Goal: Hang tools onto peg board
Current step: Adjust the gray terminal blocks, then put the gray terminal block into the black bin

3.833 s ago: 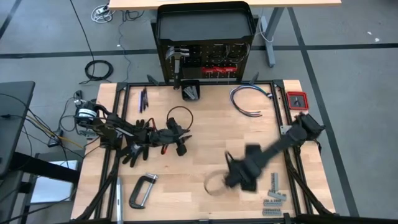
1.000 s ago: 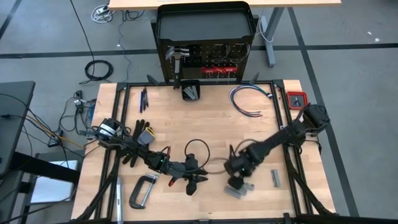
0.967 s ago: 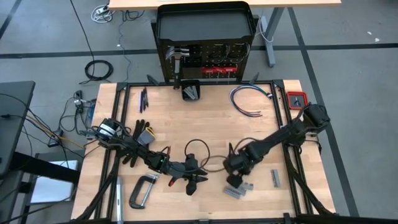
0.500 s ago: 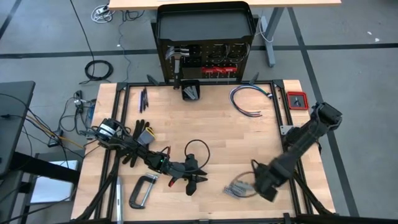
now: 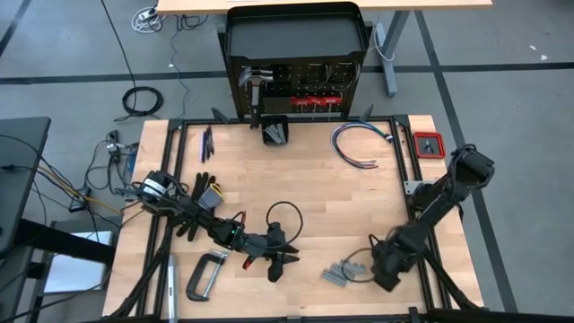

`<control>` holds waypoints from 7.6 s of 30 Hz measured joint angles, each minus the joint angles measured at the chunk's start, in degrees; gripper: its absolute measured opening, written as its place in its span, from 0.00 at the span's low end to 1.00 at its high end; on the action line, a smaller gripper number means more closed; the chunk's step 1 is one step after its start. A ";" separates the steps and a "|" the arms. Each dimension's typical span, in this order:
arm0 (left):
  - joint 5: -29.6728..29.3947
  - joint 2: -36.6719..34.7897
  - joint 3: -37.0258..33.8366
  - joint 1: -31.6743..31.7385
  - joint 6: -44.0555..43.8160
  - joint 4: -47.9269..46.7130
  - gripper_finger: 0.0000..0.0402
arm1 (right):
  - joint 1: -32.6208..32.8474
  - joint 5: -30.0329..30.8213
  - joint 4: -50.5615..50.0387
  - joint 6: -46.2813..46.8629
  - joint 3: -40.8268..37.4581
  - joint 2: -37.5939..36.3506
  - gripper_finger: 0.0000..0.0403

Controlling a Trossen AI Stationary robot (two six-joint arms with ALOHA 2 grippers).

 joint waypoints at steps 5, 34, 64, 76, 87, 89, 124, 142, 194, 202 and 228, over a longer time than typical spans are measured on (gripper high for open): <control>-0.40 0.00 0.10 0.07 0.34 0.06 0.31 | -12.24 2.95 -1.57 -13.62 0.42 -0.18 0.67; -1.70 -0.02 0.20 0.50 0.88 -0.60 0.31 | -1.95 16.57 -40.95 -21.98 18.54 -0.20 0.66; -0.32 -0.02 0.28 1.20 1.55 -3.48 0.31 | -29.38 35.95 -20.52 -59.94 18.66 -0.96 0.50; -3.03 -0.02 0.24 1.76 8.37 -6.29 0.31 | -1.76 62.41 -4.29 -29.30 -0.43 -11.16 0.64; -8.24 -0.02 0.24 2.77 -0.50 -0.63 0.31 | 8.50 76.05 6.12 -24.79 -15.57 -12.12 0.79; -8.49 -0.02 0.24 3.06 -2.03 1.69 0.31 | 10.56 79.59 6.28 -24.40 -16.62 -12.60 0.81; -4.94 -32.10 0.24 2.38 30.54 -2.30 0.31 | 7.71 93.07 59.53 -35.30 -29.71 14.46 0.39; -24.31 -36.42 -20.38 1.18 14.17 -9.17 0.31 | -24.12 72.05 58.22 -72.97 -8.65 3.71 0.32; 0.24 -14.56 -29.63 17.85 18.00 10.49 0.31 | -67.42 37.92 9.23 -105.33 52.49 32.35 0.74; 0.24 -14.56 -29.64 18.21 18.03 10.43 0.31 | -69.52 28.48 3.72 -101.15 52.49 29.27 0.68; 0.13 -14.56 -29.64 18.21 18.03 10.29 0.31 | -69.26 40.91 5.04 -110.32 52.11 29.63 0.66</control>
